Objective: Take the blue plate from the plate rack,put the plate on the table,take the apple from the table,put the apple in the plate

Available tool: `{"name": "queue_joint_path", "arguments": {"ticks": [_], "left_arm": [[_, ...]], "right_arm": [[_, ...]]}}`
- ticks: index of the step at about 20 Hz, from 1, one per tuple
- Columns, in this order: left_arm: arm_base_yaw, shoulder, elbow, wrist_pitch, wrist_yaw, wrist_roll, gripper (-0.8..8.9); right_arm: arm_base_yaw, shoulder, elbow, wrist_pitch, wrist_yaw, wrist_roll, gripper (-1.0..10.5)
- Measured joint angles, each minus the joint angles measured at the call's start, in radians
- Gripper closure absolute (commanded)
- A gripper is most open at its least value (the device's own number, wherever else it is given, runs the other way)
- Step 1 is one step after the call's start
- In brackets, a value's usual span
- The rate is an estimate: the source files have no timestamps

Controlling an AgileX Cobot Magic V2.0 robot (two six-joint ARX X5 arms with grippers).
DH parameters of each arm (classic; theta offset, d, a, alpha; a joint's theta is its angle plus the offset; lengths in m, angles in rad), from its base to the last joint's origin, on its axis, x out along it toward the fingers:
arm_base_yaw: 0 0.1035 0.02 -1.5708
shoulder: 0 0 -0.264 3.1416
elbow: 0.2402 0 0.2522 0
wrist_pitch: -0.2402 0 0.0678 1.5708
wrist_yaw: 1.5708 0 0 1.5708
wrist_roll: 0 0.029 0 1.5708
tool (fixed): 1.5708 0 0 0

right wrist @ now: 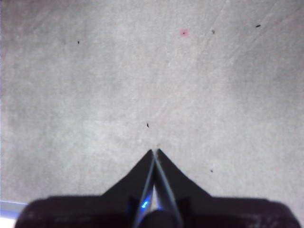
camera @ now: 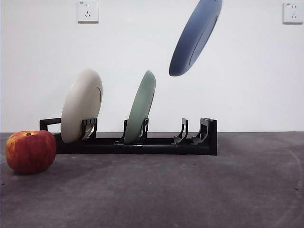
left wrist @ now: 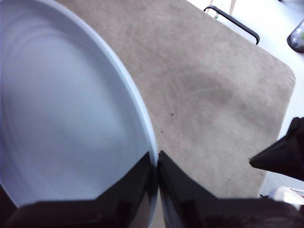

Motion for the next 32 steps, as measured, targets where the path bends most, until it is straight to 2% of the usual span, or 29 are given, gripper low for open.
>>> {"name": "queue_joint_path", "arguments": {"ticks": [4, 7, 10, 12, 14, 18, 21, 26, 29, 32], "left_arm": [[-0.072, -0.015, 0.0, 0.0, -0.029, 0.024, 8.22], [-0.131, -0.066, 0.0, 0.0, -0.123, 0.056, 8.22], [-0.152, -0.145, -0.006, 0.0, -0.139, 0.072, 8.22], [-0.168, -0.232, -0.069, 0.0, -0.214, 0.086, 8.22], [-0.184, -0.342, -0.195, 0.0, -0.287, 0.101, 8.22], [-0.188, -0.594, -0.603, 0.0, -0.334, 0.106, 8.22], [-0.191, -0.74, -0.891, 0.0, -0.483, 0.08, 8.22], [-0.238, -0.765, -1.171, 0.0, -0.581, 0.012, 8.22], [-0.304, -0.75, -1.302, 0.021, -0.676, -0.033, 8.22], [-0.377, -0.748, -1.467, 0.24, -0.681, -0.038, 8.22]], "right_arm": [[0.0, 0.0, 0.0, -0.041, 0.0, 0.0, 9.5], [0.0, 0.0, 0.0, -0.046, 0.0, 0.0, 9.5], [0.0, 0.0, 0.0, -0.046, 0.0, 0.0, 9.5], [0.0, 0.0, 0.0, -0.055, 0.0, 0.0, 9.5], [0.0, 0.0, 0.0, -0.063, 0.0, 0.0, 9.5], [0.0, 0.0, 0.0, -0.063, 0.0, 0.0, 9.5], [0.0, 0.0, 0.0, -0.028, 0.0, 0.0, 9.5], [0.0, 0.0, 0.0, 0.057, 0.0, 0.04, 9.5], [0.0, 0.0, 0.0, 0.087, 0.0, 0.069, 9.5], [0.0, 0.0, 0.0, 0.095, 0.0, 0.076, 9.5]]}}
